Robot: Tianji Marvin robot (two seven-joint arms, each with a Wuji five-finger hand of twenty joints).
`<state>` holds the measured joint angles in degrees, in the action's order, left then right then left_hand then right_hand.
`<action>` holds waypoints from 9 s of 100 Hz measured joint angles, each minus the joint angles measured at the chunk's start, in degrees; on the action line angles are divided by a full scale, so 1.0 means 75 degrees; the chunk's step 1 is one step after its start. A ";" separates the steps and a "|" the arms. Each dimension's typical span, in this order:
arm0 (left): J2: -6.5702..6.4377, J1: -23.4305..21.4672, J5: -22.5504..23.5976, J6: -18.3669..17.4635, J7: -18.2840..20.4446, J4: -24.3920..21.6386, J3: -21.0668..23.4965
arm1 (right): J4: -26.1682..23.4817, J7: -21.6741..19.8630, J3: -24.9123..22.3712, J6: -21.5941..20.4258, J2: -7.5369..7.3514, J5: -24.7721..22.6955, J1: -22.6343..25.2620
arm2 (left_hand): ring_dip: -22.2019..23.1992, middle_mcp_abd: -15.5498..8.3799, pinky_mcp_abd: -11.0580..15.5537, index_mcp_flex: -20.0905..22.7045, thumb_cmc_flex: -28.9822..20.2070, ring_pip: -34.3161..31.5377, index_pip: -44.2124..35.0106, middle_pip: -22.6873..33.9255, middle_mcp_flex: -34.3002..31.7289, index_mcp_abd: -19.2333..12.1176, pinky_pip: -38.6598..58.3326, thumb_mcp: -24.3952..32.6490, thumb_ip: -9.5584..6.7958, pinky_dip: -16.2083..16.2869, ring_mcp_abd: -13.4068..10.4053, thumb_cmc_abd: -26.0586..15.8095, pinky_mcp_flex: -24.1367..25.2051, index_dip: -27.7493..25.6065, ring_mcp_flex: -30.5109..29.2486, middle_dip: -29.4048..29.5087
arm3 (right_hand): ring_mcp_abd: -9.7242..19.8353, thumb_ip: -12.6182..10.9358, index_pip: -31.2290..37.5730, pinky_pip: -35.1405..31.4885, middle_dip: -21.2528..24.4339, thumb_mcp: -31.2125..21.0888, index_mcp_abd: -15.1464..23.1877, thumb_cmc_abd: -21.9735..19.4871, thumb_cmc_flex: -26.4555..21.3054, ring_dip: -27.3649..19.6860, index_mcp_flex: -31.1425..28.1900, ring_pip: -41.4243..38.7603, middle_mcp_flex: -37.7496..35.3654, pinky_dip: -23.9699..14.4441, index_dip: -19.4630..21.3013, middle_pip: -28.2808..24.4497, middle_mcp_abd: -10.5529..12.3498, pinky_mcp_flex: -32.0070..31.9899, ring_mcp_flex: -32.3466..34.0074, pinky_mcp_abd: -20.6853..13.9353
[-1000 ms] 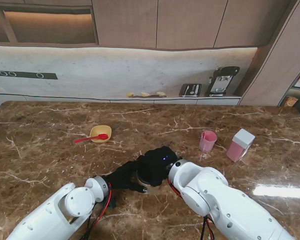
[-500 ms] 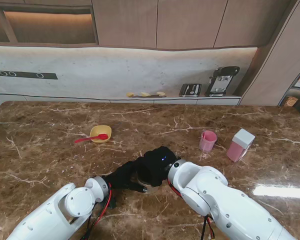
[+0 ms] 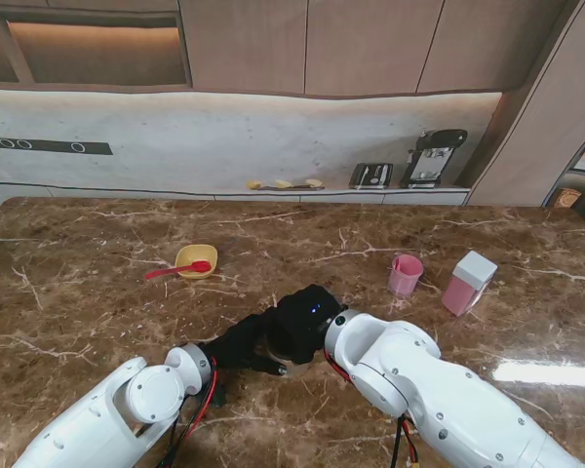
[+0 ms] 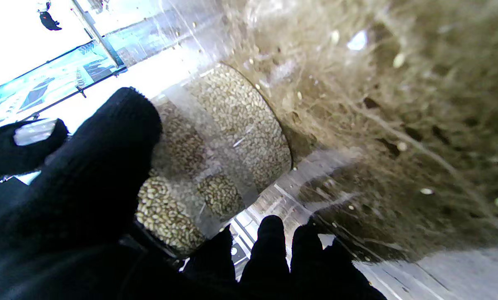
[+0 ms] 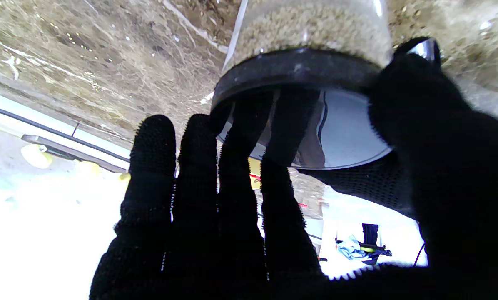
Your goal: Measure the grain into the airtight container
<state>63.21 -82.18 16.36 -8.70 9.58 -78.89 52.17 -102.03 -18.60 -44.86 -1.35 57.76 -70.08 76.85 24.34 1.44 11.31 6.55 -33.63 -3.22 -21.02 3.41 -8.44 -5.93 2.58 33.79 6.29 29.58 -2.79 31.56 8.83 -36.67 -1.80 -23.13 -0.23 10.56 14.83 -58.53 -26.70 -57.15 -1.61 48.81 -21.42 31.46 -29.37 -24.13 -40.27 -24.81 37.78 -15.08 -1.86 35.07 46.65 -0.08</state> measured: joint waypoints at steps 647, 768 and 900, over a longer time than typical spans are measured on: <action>-0.0013 0.0049 0.0001 -0.0060 0.0096 0.0060 -0.0033 | -0.0439 -0.1483 0.0189 0.0358 -0.0032 -0.0023 -0.0296 | 0.0001 -0.0030 0.0246 -0.0185 -0.0075 -0.0004 -0.0008 0.0001 0.0000 0.0237 -0.0003 -0.0094 -0.0002 0.0068 -0.0268 -0.0302 0.0046 0.0101 0.0008 -0.0002 | 0.0121 -0.0491 -0.0651 0.1307 0.0531 0.1192 0.0395 -0.1041 -0.0925 -0.1024 0.1073 0.1021 0.1421 -0.0307 -0.0509 0.0220 0.0430 -0.0777 -0.0957 0.0331; -0.0027 0.0007 0.0031 0.0015 0.0138 -0.0019 -0.0009 | -0.0021 -0.0742 0.0389 0.0385 -0.0033 0.0155 -0.0442 | 0.0001 -0.0033 0.0274 -0.0185 -0.0137 -0.0004 0.0004 0.0002 0.0000 0.0237 -0.0003 -0.0098 -0.0010 0.0068 -0.0304 -0.0299 0.0053 0.0117 0.0012 -0.0002 | 0.0177 -0.0091 -0.0199 0.0367 -0.0739 0.0776 0.0471 -0.0018 -0.0360 0.0062 0.0803 -0.0291 0.0724 -0.0297 0.0275 -0.0689 0.0426 0.0233 -0.0164 0.0051; -0.0083 -0.0011 0.0048 0.0068 0.0333 -0.0121 0.0050 | 0.0496 0.2340 0.0048 0.1453 0.0260 -0.0634 0.0641 | 0.0000 -0.0035 0.0297 0.0067 -0.0135 -0.0003 0.1442 0.0030 0.0000 0.0932 -0.0003 -0.0650 -0.0380 0.0111 -0.0341 -0.0401 0.0044 0.1960 0.0015 -0.0081 | 0.0000 -0.0703 0.0057 0.1160 0.0287 0.2436 0.0300 -0.3186 0.2211 -0.1097 0.0501 0.1359 0.0563 0.0380 -0.0647 0.0061 0.0610 -0.1153 -0.0774 0.0420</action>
<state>62.59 -82.27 16.72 -8.19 12.08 -79.79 52.55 -98.31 -1.05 -44.50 9.55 59.71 -74.84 81.66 24.34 1.17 13.54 7.05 -34.65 -3.24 -10.20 3.64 -8.44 1.06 2.56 28.92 3.44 30.41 -5.34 28.55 9.16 -21.97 -1.68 -23.73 -0.23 5.29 15.26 -49.82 -24.54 -38.88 0.64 24.92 -4.84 23.24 -25.62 -13.93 -36.04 -21.97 32.92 -14.63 2.71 26.42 40.84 3.07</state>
